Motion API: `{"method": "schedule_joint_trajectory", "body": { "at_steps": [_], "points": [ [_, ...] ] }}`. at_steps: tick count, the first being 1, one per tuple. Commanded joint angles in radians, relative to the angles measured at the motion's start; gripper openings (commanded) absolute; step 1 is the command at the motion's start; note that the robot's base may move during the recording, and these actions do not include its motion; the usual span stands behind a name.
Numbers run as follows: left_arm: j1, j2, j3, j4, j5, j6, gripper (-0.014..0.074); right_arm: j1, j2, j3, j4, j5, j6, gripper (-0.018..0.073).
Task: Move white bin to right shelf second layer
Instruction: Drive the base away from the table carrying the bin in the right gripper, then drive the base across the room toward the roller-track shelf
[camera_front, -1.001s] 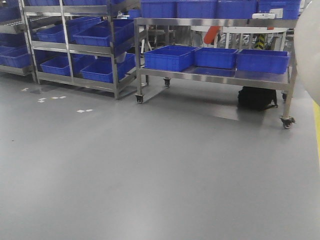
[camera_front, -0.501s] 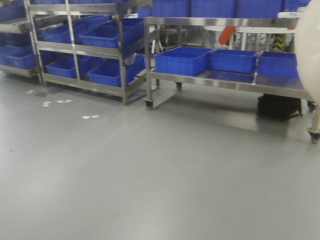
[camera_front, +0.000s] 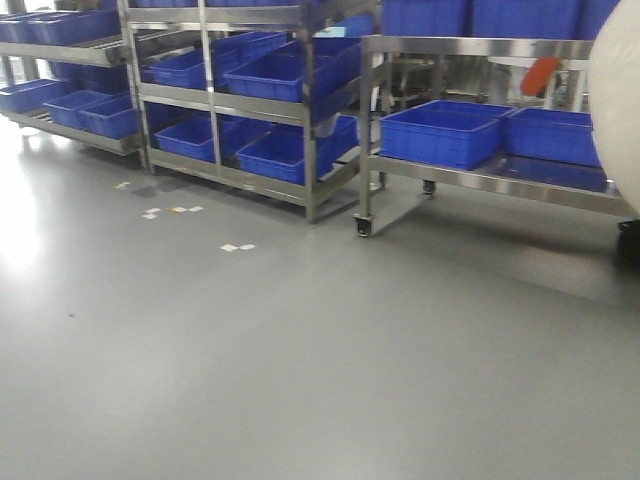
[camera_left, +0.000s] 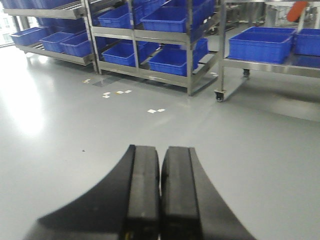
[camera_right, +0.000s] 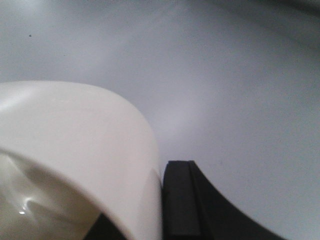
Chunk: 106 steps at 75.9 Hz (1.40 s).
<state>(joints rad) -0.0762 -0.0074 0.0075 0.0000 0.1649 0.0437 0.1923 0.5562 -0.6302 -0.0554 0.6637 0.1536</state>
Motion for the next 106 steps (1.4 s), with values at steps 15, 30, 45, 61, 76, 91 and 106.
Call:
{"method": "schedule_joint_trajectory", "body": {
  "at_steps": [15, 30, 45, 61, 76, 91, 106],
  "points": [
    [-0.003, -0.014, 0.037, 0.000, -0.087, -0.005, 0.0085, -0.007, 0.001, -0.031, -0.006, -0.091, 0.004, 0.0055],
    [-0.003, -0.014, 0.037, 0.000, -0.087, -0.005, 0.0085, -0.007, 0.001, -0.031, -0.006, -0.091, 0.004, 0.0055],
    [-0.003, -0.014, 0.037, 0.000, -0.087, -0.005, 0.0085, -0.007, 0.001, -0.031, -0.006, -0.091, 0.004, 0.0055],
    [-0.003, -0.014, 0.037, 0.000, -0.087, -0.005, 0.0085, -0.007, 0.001, -0.031, -0.006, -0.091, 0.004, 0.0055],
    [-0.003, -0.014, 0.037, 0.000, -0.087, -0.005, 0.0085, -0.007, 0.001, -0.031, -0.006, -0.091, 0.004, 0.0055],
    [-0.003, -0.014, 0.037, 0.000, -0.087, -0.005, 0.0085, -0.007, 0.001, -0.031, -0.006, -0.091, 0.004, 0.0055],
    [-0.003, -0.014, 0.037, 0.000, -0.087, -0.005, 0.0085, -0.007, 0.001, -0.031, -0.006, -0.091, 0.004, 0.0055]
  ]
}}
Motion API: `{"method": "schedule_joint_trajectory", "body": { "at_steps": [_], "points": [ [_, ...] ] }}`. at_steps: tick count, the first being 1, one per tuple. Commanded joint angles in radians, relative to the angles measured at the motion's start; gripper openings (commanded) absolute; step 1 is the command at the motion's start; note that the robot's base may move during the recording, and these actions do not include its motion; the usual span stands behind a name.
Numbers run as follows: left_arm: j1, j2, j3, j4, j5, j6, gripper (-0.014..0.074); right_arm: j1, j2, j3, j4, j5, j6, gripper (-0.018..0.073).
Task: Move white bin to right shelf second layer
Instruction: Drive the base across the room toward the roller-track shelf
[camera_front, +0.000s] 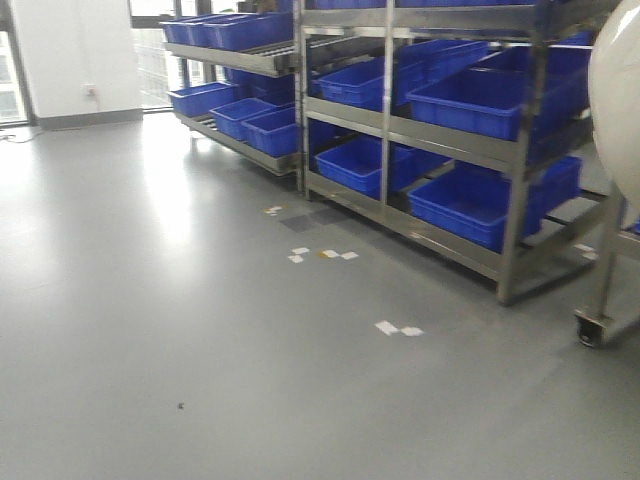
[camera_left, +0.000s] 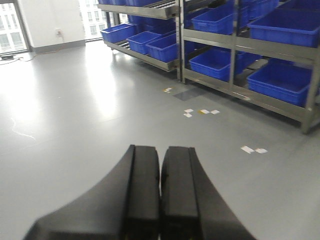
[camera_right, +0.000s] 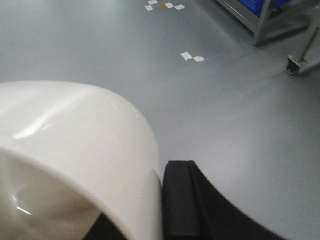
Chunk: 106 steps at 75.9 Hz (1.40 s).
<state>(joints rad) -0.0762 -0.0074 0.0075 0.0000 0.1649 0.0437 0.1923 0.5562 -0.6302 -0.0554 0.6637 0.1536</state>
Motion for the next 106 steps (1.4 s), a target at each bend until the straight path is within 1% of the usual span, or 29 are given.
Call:
{"method": "schedule_joint_trajectory", "body": {
  "at_steps": [1, 106],
  "points": [
    [-0.003, -0.014, 0.037, 0.000, -0.087, -0.005, 0.0085, -0.007, 0.001, -0.031, -0.006, -0.091, 0.004, 0.0055],
    [-0.003, -0.014, 0.037, 0.000, -0.087, -0.005, 0.0085, -0.007, 0.001, -0.031, -0.006, -0.091, 0.004, 0.0055]
  ]
}}
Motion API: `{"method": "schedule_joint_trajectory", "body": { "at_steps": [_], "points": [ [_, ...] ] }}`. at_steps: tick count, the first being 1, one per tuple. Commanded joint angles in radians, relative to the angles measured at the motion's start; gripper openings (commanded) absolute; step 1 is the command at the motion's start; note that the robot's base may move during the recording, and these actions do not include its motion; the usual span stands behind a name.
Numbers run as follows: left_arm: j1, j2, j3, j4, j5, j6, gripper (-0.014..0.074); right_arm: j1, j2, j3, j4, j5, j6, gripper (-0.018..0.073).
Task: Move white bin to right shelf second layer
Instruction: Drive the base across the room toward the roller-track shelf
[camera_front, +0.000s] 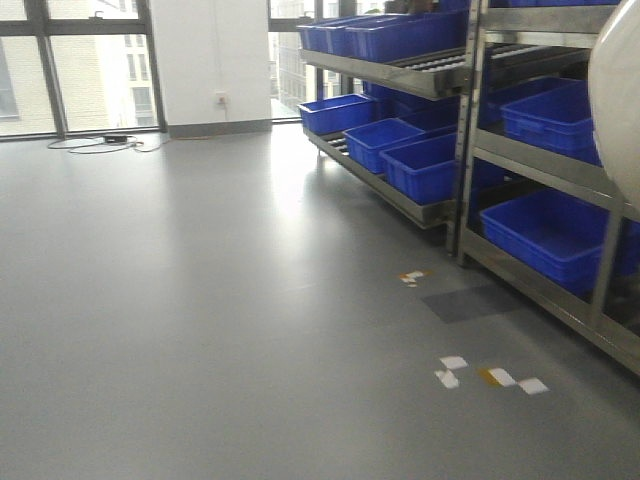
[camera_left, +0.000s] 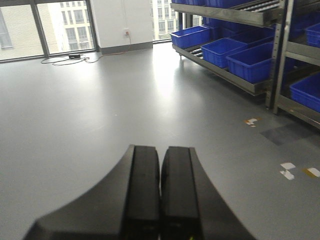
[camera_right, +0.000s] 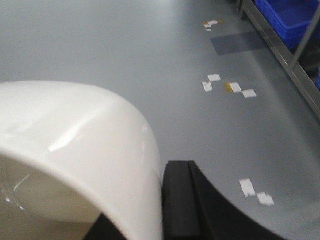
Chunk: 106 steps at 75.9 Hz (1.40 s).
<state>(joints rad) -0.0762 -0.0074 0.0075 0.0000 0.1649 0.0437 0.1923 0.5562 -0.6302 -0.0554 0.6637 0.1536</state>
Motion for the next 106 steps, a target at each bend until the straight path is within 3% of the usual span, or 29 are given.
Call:
{"method": "schedule_joint_trajectory", "body": {
  "at_steps": [1, 106],
  "points": [
    [-0.003, -0.014, 0.037, 0.000, -0.087, -0.005, 0.0085, -0.007, 0.001, -0.031, -0.006, -0.091, 0.004, 0.0055],
    [-0.003, -0.014, 0.037, 0.000, -0.087, -0.005, 0.0085, -0.007, 0.001, -0.031, -0.006, -0.091, 0.004, 0.0055]
  ]
}}
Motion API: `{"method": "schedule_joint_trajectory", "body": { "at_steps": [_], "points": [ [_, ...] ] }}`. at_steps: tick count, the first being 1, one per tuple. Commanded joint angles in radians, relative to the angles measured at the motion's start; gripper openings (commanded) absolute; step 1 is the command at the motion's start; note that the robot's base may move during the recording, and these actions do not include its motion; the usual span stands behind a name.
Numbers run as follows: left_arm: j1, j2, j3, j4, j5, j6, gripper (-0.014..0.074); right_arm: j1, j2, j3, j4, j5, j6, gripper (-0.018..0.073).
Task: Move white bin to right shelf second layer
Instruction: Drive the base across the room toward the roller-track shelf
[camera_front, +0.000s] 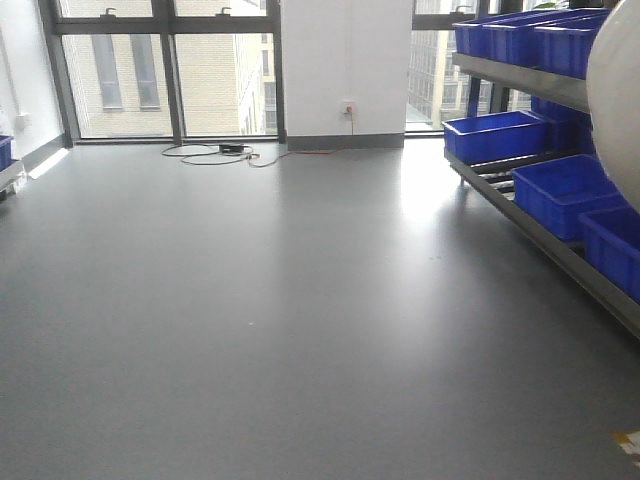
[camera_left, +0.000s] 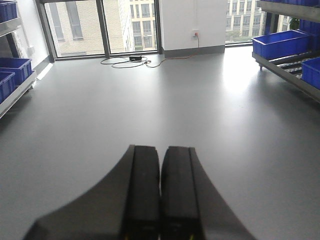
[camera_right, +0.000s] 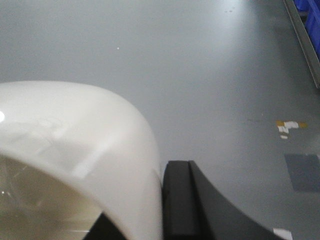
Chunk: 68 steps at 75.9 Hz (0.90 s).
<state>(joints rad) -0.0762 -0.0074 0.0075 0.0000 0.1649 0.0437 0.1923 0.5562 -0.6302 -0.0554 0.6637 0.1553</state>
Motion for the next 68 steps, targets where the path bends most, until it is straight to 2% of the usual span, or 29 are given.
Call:
{"method": "schedule_joint_trajectory", "body": {
  "at_steps": [1, 68],
  "points": [
    [-0.003, -0.014, 0.037, 0.000, -0.087, -0.005, 0.0085, -0.007, 0.001, -0.031, -0.006, -0.091, 0.002, 0.0055],
    [-0.003, -0.014, 0.037, 0.000, -0.087, -0.005, 0.0085, -0.007, 0.001, -0.031, -0.006, -0.091, 0.002, 0.0055]
  ]
}}
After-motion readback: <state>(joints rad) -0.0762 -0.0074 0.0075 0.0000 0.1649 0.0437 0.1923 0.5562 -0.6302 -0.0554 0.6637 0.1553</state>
